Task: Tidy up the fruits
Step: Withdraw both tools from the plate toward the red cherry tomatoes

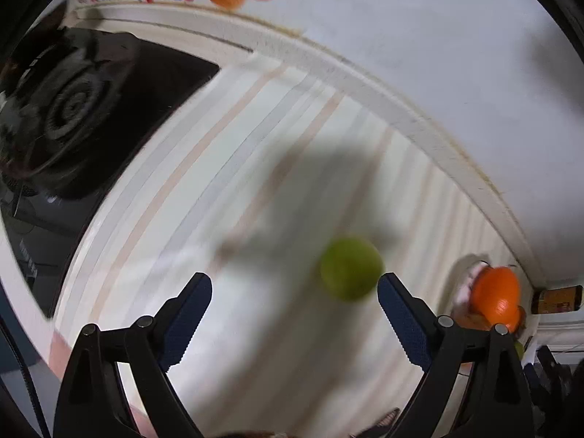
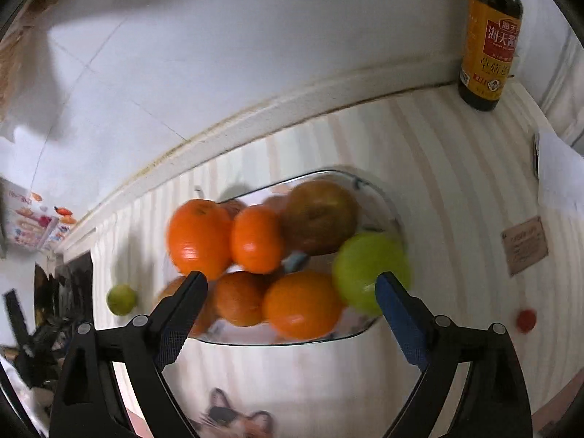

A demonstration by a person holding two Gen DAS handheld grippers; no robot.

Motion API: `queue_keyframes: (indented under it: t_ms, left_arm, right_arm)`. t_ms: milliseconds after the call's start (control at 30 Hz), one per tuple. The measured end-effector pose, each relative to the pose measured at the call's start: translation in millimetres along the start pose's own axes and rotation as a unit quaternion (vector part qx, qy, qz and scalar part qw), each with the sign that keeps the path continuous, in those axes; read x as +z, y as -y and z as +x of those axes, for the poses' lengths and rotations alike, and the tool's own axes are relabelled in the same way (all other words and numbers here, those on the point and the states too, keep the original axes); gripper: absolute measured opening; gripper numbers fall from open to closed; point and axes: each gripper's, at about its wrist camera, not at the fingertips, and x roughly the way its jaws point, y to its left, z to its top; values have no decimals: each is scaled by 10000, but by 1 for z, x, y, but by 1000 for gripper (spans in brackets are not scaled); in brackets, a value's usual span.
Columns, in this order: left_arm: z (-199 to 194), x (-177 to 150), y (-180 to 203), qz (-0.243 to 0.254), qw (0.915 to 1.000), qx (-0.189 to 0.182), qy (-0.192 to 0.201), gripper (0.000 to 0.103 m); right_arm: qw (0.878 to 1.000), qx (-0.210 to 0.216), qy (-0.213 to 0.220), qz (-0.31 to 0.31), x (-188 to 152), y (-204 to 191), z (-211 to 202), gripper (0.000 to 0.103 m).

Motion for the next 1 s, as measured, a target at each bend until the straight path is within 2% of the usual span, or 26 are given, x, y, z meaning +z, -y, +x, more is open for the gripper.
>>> queue_keyframes:
  t_ms: [67,133,200,300,367,467,500,567,667,800,900,967,1000]
  left_arm:
    - [19,15,2,100,9998,10,-195,93]
    - [44,23,11,277,9974,-123,-647,93]
    - [62,16,24,583,9925,-237,-1048,93]
    - [67,-2,32,885,9877,-319,-1248,93]
    - [69,-15,34,987,9856,-400,-1316,89]
    - [68,-31,40,1086,9837,-582,-1308,67]
    - [66,-37,49,1271,9815,-582,-1306,55]
    - [63,-45,60,1547,9810,-266,-1139,55]
    - [61,-53,72,1609,9809,-285,-1055,55]
    - [39,-51,104,1685,9794,-705,-861,54]
    - [34,-46,137,1688,9749,-1115,-934,51]
    - [36,-43,159,1683,9704,-1368,-1061,40]
    - [39,-42,170,1709,9696,-1364,-1094,40]
  right_arm:
    - [9999,-59,59,72,-7,-12,1,95]
    - [9998,-138,100,127,-13,-22,2,95]
    - [9996,-199,101,159,-17,-30,7,95]
    - [9993,-277,147,191,-22,-38,4,95]
    - [9992,-307,162,195,-23,-39,3,95]
    - [9990,-336,175,236,-25,-37,2,95]
    - [9989,-357,175,255,-25,-36,2,95]
    - [9988,-357,177,302,-25,-32,3,95]
    - [9988,-357,195,264,-24,-30,2,95]
    - [9986,-424,293,139,-20,-24,-5,95]
    - [9984,-419,282,240,-14,-10,-7,95]
    - [9983,-409,285,312,-12,-2,-8,95]
    - [9982,-407,292,337,-11,2,-9,95]
